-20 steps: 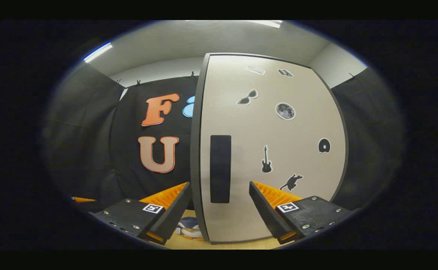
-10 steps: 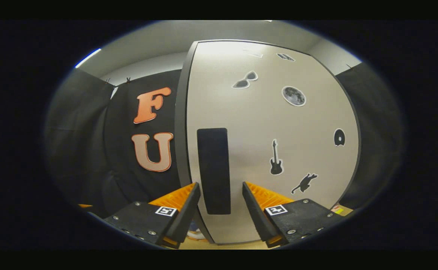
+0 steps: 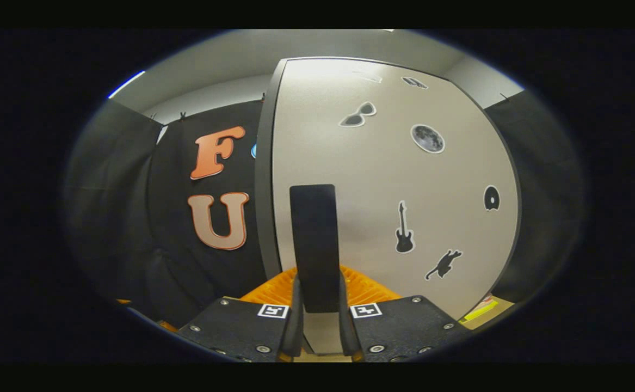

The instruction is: Open the cabinet door with the right hand, grasp the bottle in the cabinet with the left hand and place it on the coaster, then close the cabinet door with the right hand.

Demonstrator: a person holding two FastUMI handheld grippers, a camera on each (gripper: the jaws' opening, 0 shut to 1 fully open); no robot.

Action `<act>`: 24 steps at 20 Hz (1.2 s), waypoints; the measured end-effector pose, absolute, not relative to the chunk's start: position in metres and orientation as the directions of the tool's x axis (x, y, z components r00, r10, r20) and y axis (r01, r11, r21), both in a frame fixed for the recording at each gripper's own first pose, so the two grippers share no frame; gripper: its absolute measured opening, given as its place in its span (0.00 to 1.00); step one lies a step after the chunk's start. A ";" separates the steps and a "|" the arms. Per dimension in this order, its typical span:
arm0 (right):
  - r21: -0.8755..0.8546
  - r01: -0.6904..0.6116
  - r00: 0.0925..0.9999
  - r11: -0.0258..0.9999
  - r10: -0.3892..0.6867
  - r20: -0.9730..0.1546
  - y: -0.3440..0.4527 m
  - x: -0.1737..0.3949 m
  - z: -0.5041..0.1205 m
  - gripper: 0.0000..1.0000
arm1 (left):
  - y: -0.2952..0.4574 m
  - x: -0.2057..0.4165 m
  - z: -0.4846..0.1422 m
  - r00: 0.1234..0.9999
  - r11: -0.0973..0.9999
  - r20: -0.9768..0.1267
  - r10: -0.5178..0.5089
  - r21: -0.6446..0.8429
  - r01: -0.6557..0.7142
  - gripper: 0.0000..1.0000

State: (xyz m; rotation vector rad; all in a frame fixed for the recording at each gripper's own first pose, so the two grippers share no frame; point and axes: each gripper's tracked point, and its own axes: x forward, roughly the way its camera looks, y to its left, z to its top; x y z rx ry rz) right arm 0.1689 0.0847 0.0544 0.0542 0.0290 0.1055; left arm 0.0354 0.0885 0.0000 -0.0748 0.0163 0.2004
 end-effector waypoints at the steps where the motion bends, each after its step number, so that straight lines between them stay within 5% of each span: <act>1: 0.061 -0.101 0.994 0.993 0.103 -0.021 0.085 0.168 0.055 0.22 | 0.092 0.034 -0.002 0.978 0.975 -0.029 0.207 -0.073 -0.209 0.99; 11: 0.084 -0.088 0.996 0.993 0.086 0.028 0.073 0.137 0.063 0.22 | 0.100 0.023 0.004 0.975 0.974 -0.008 0.220 -0.048 -0.220 0.99; 24: 0.025 -0.016 1.000 1.000 0.016 -0.005 0.041 0.087 0.073 0.22 | 0.057 0.043 -0.004 0.998 0.995 -0.028 0.052 -0.081 -0.054 0.98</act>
